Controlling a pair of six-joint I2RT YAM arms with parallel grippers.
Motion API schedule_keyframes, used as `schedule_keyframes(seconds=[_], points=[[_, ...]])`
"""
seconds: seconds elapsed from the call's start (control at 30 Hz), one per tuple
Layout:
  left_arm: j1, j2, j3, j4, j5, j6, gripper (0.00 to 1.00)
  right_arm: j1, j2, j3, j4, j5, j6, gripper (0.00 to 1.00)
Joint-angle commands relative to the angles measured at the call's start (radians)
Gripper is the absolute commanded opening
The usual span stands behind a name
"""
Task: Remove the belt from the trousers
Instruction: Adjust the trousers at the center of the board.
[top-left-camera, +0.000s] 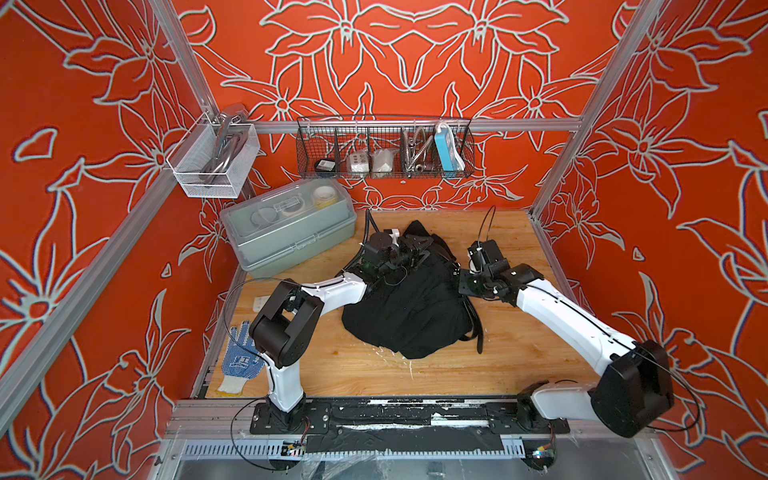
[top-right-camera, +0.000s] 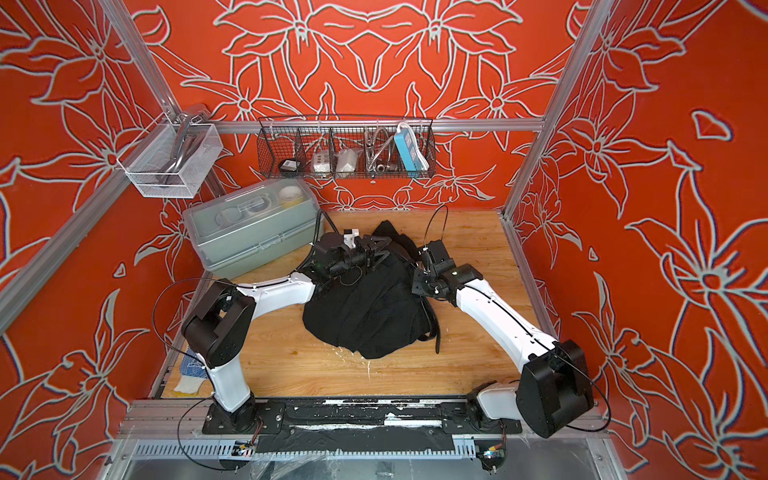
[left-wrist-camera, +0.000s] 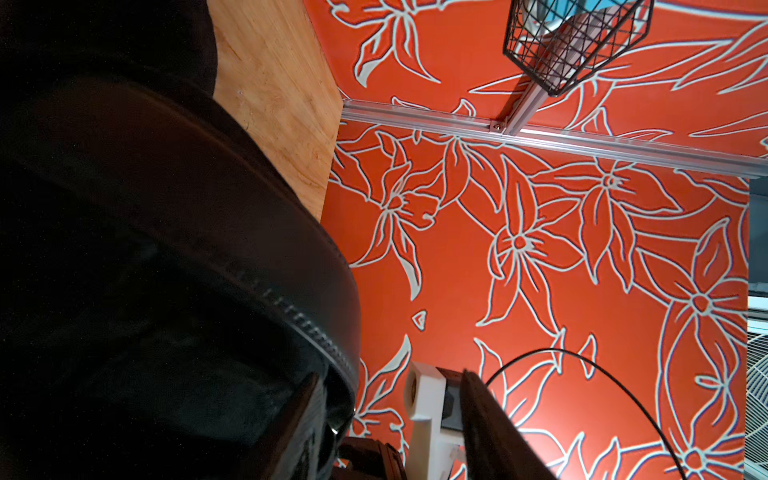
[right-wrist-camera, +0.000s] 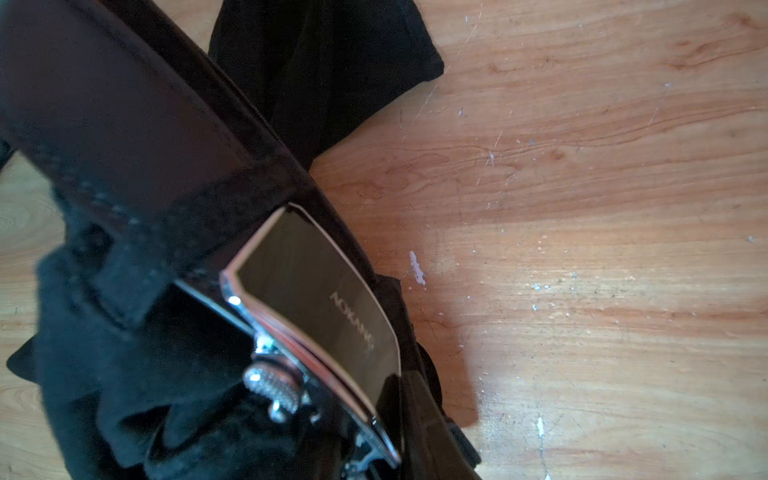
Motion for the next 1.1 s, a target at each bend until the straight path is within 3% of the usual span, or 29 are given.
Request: schedule_keyframes(seconds=[0.0, 0.3, 0.57, 0.7, 0.8, 0.9, 1.03, 1.07], points=[[-0.008, 0.027, 0.031, 0.047, -0.004, -0.015, 0.51, 0.019, 0.011, 0.046, 0.061, -0.049, -0.008, 0.00], [-0.026, 0.077, 0.040, 0.061, -0.012, -0.031, 0.43, 0.060, 0.065, 0.071, 0.069, -0.054, -0.028, 0.00], [-0.022, 0.117, 0.051, -0.038, 0.016, 0.060, 0.00, 0.071, 0.140, 0.047, 0.084, -0.086, -0.072, 0.00], [-0.001, 0.095, -0.004, -0.121, 0.014, 0.065, 0.00, 0.070, 0.140, 0.063, 0.061, -0.025, -0.118, 0.00], [0.012, 0.058, 0.015, -0.259, 0.015, 0.147, 0.00, 0.062, 0.129, 0.056, 0.066, 0.013, -0.156, 0.00], [0.014, 0.029, 0.069, -0.446, 0.014, 0.253, 0.00, 0.050, 0.119, 0.033, 0.127, -0.019, -0.197, 0.00], [0.014, 0.014, 0.081, -0.546, 0.003, 0.288, 0.00, 0.045, 0.103, 0.018, 0.184, -0.018, -0.242, 0.00], [0.013, 0.012, 0.079, -0.559, -0.002, 0.292, 0.00, 0.045, 0.099, 0.025, 0.182, -0.018, -0.258, 0.11]])
